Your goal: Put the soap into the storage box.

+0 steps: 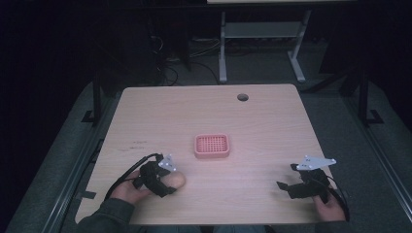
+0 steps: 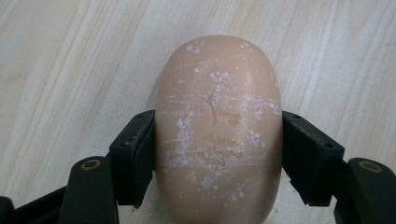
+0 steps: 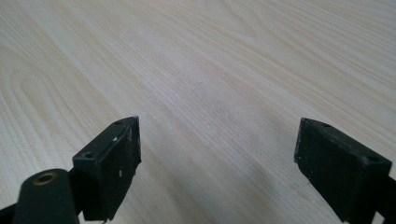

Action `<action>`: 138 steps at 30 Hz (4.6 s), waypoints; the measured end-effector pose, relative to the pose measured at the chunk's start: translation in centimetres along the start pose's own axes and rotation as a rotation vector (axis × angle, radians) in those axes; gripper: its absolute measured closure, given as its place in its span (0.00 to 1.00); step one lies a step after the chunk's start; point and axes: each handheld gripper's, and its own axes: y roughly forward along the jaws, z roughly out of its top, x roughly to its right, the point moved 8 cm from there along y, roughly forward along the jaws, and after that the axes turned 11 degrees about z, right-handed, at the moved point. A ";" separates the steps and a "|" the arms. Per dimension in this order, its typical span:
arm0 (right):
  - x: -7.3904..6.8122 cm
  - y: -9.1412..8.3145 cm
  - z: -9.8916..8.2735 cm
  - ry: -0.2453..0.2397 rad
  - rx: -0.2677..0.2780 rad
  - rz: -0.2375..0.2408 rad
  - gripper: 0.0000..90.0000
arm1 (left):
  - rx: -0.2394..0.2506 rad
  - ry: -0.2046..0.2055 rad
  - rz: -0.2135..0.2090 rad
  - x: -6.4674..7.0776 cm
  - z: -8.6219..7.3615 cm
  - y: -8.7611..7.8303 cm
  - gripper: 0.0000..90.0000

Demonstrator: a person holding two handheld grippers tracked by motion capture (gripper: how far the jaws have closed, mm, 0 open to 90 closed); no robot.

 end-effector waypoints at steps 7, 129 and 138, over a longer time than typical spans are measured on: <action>0.0 -0.1 0.1 0.001 0.007 -0.002 0.16 | 0.004 0.002 -0.004 -0.1 0.5 -0.1 0.36; 0.2 -0.5 0.0 0.015 0.036 0.008 0.16 | -0.025 0.115 -0.078 -6.0 15.2 3.3 0.36; 0.2 -0.6 0.0 0.015 0.034 0.010 0.16 | -0.018 0.128 -0.066 -6.2 16.7 3.3 0.36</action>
